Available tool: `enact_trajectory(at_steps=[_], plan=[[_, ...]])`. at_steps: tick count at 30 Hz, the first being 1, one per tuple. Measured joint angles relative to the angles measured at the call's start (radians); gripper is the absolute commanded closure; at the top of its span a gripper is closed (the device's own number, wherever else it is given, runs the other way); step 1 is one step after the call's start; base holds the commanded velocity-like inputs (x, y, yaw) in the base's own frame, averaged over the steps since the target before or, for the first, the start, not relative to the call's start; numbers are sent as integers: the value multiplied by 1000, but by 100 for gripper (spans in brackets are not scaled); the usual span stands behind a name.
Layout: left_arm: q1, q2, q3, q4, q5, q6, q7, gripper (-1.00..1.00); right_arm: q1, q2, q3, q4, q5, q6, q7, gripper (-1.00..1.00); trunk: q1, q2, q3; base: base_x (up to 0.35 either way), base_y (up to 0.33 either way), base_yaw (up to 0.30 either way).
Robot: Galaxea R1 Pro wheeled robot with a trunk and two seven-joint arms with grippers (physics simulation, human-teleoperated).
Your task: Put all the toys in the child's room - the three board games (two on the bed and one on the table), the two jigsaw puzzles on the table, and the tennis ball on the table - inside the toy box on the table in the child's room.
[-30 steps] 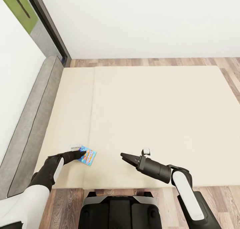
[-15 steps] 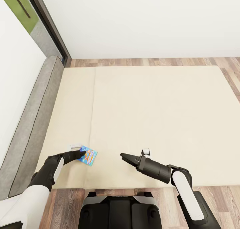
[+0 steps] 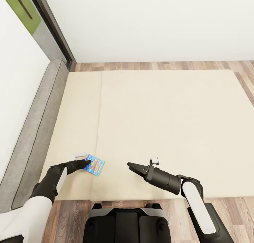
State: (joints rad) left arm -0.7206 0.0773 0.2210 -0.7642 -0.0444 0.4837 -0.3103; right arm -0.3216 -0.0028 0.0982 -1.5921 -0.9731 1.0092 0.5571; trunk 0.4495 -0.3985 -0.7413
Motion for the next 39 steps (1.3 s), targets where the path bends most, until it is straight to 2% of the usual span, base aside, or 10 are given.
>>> enact_trajectory(at_steps=[31,39], plan=[[0,0,1,0,0,0,0,-100,1,0,-1,0,0,0,0,-100,0,0,0,0,0,0],[0,0,1,0,1,0,0,-100,1,1,0,0,0,-1,0,-100,0,0,-9,0,0,0]])
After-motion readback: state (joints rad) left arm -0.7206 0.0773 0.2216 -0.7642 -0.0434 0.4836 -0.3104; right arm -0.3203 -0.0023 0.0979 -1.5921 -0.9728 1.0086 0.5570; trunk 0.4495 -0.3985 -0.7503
